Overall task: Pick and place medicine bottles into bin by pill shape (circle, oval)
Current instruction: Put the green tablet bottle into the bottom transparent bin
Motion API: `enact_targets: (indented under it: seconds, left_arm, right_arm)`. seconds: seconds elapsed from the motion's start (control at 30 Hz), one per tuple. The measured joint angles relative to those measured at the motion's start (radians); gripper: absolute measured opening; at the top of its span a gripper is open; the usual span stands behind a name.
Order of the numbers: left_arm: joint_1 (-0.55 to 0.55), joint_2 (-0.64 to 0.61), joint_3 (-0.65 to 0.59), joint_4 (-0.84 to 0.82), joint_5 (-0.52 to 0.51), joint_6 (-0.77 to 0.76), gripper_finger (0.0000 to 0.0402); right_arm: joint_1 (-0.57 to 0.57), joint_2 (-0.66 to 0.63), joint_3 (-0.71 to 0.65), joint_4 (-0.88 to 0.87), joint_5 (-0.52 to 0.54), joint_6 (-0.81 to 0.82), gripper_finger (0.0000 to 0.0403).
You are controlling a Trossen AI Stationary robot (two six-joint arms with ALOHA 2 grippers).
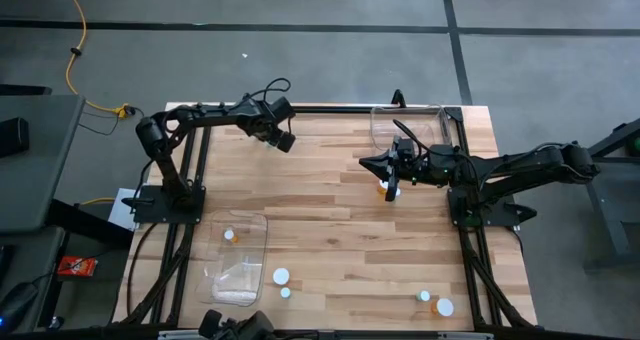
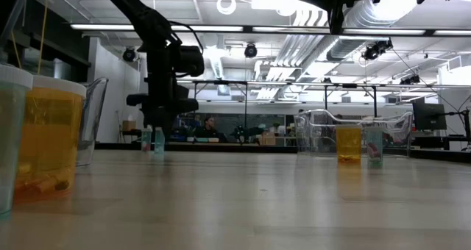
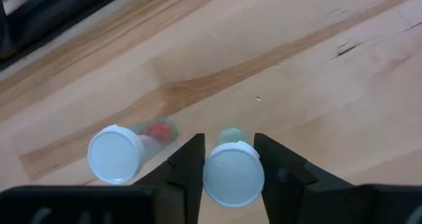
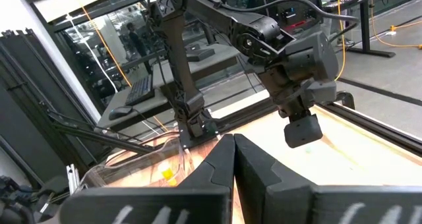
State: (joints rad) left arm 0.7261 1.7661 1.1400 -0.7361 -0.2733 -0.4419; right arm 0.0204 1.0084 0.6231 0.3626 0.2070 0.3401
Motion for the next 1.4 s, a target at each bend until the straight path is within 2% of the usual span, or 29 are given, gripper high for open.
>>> enact_targets:
  seconds: [0.1,0.23,0.43,0.57,0.77,0.93,1.0,1.1,1.17,1.27,1.4]
  left_arm:
    - [0.001,-0.013,0.0,0.0,-0.001,0.001,0.0087]
    - [0.002,-0.06,0.0,-0.005,0.002,0.001,0.0097]
    - [-0.04,-0.234,0.0,0.004,0.071,0.016,0.0107]
    - [-0.152,-0.38,0.0,0.09,0.11,0.016,0.0096]
    - [-0.417,-0.523,0.0,0.294,0.092,0.033,0.0101]
    - [-0.636,-0.543,0.001,0.411,-0.033,0.12,0.011]
    - [-0.691,-0.536,-0.006,0.435,-0.109,0.132,0.011]
    - [-0.741,-0.533,-0.094,0.557,-0.175,0.11,0.0109]
    - [-0.754,-0.536,-0.174,0.691,-0.169,0.095,0.0107]
    - [-0.755,-0.549,-0.252,0.86,-0.1,0.071,0.0107]
    - [-0.751,-0.55,-0.268,0.922,-0.051,0.084,0.0108]
  right_arm:
    - [0.0,0.0,0.0,0.0,0.0,0.0,0.0]
    - [0.0,0.0,0.0,0.0,0.0,0.0,0.0]
    - [0.0,0.0,0.0,0.0,0.0,0.0,0.0]
    - [0.0,0.0,0.0,0.0,0.0,0.0,0.0]
    - [0.0,0.0,0.0,0.0,-0.014,0.0,0.0]
    - [0.0,0.0,0.0,0.0,-0.087,-0.004,0.0]
    - [0.0,0.0,0.0,0.0,-0.118,-0.004,0.0]
    - [0.0,0.0,0.0,0.0,-0.163,-0.005,0.0]
    - [0.0,0.0,0.0,0.0,-0.185,-0.005,0.0]
    - [0.0,0.0,0.0,-0.001,-0.201,-0.006,0.0]
    - [0.0,0.0,0.0,-0.001,-0.201,-0.008,0.0]
